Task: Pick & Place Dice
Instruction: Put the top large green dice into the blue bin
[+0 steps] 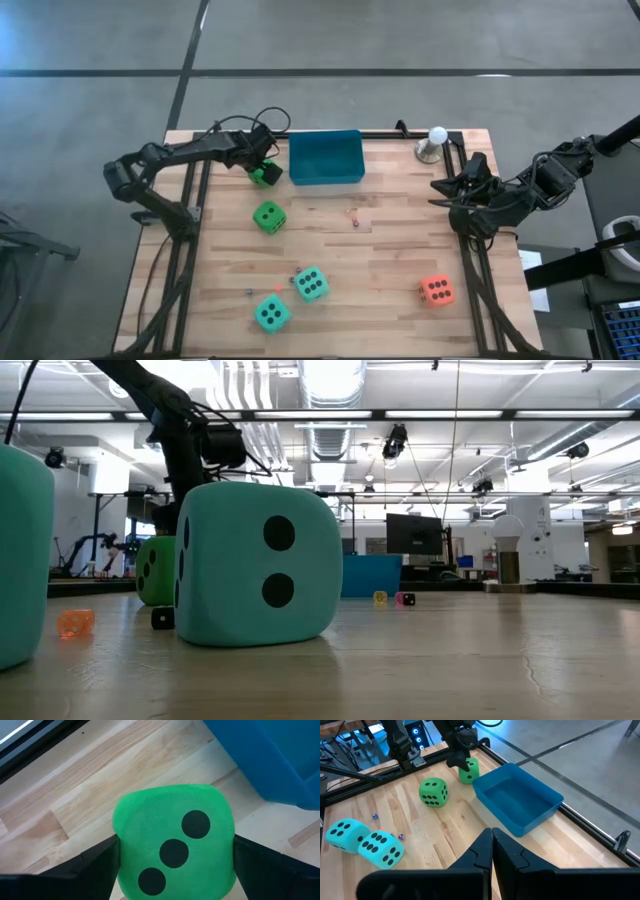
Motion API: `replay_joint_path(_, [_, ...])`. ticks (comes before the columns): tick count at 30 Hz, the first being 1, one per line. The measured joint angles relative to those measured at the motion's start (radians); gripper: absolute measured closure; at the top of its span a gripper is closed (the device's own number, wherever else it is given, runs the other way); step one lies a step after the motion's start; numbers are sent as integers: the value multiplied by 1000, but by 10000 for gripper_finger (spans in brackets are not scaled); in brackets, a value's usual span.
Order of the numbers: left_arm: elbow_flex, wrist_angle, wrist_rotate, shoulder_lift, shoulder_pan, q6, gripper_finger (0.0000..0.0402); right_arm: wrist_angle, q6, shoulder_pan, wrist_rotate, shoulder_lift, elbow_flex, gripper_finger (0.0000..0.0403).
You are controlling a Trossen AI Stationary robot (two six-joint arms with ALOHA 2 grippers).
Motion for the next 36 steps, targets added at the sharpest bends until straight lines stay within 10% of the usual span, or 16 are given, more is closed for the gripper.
replay_joint_path(36, [398,-216,-90,-7,0,193,56,0,0,0,0,0,0,394])
